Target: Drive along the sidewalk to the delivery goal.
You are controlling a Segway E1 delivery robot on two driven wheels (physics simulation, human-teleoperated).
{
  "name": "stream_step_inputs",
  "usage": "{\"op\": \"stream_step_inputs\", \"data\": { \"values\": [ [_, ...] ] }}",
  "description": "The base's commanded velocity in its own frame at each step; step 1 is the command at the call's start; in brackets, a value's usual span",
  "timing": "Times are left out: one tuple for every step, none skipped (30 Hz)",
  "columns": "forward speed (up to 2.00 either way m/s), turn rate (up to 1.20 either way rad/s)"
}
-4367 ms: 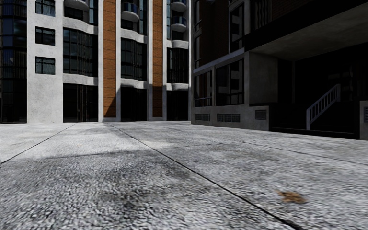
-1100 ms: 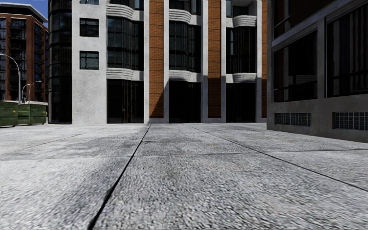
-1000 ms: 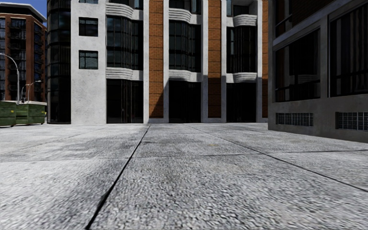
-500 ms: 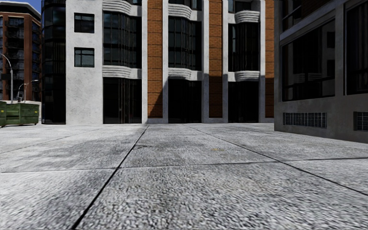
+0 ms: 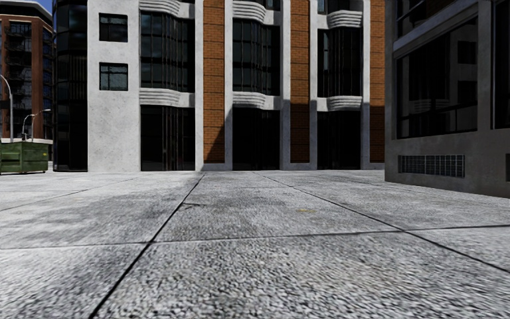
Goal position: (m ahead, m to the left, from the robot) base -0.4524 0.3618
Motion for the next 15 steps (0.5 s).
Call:
{"op": "stream_step_inputs", "data": {
  "values": [
    [0.0,0.0],
    [0.0,0.0],
    [0.0,0.0],
    [0.0,0.0],
    [0.0,0.0],
    [0.0,0.0],
    [0.0,0.0],
    [0.0,0.0],
    [0.0,0.0],
    [0.0,0.0],
    [0.0,0.0],
    [0.0,0.0],
    [0.0,0.0],
    [0.0,0.0],
    [0.0,0.0]
  ]
}}
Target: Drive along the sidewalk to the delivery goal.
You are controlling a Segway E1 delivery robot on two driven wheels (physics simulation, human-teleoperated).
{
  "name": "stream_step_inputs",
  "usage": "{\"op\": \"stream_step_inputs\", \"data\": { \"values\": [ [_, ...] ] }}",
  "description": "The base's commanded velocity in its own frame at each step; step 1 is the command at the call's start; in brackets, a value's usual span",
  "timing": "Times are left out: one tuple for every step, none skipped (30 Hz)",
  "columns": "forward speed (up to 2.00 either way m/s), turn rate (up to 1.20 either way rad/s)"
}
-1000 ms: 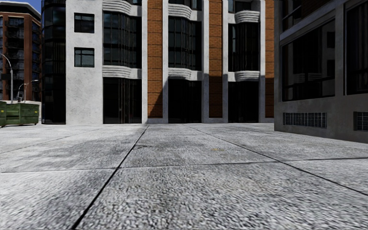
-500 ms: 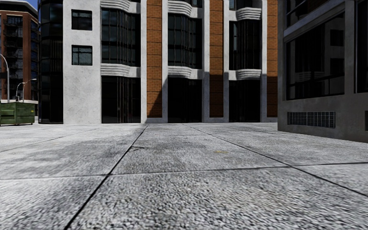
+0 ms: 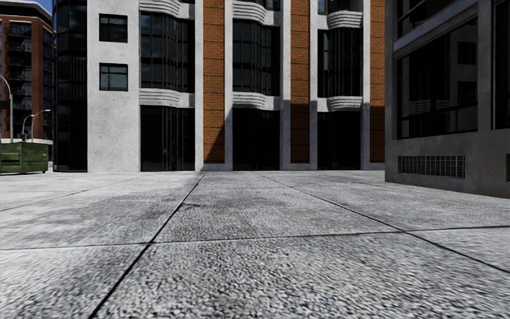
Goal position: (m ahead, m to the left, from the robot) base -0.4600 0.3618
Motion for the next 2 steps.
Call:
{"op": "stream_step_inputs", "data": {
  "values": [
    [0.0,0.0],
    [0.0,0.0]
  ]
}}
